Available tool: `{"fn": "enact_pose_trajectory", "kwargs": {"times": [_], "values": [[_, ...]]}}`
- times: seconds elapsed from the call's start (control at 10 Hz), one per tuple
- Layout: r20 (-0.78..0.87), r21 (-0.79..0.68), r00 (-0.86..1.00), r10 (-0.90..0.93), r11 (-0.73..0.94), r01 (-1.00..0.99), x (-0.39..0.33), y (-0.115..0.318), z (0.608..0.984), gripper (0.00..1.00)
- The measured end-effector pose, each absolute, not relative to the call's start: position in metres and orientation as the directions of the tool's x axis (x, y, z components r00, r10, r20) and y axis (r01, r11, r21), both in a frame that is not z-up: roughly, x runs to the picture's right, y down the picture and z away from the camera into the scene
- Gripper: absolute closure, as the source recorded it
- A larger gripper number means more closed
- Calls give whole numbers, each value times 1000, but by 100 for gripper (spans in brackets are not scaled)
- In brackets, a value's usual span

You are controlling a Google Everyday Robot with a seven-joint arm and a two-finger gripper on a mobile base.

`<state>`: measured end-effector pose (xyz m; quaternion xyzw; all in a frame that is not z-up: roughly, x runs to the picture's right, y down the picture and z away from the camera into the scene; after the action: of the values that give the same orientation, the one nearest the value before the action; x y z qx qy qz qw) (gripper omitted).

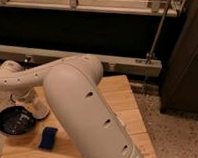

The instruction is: Place the ceramic cup over the eraser

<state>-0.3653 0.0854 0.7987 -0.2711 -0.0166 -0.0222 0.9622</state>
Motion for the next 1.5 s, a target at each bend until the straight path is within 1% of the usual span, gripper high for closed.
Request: {"fn": "enact_pose_trajectory", "kwargs": {"times": [0.4, 1.2, 1.5], "values": [[42, -521, 998, -39, 852, 55, -365, 84, 803, 90], [-11, -486, 999, -34, 874, 24, -328, 64, 798, 90], [-14, -482, 999, -44, 876, 32, -327, 67, 797, 90]]}}
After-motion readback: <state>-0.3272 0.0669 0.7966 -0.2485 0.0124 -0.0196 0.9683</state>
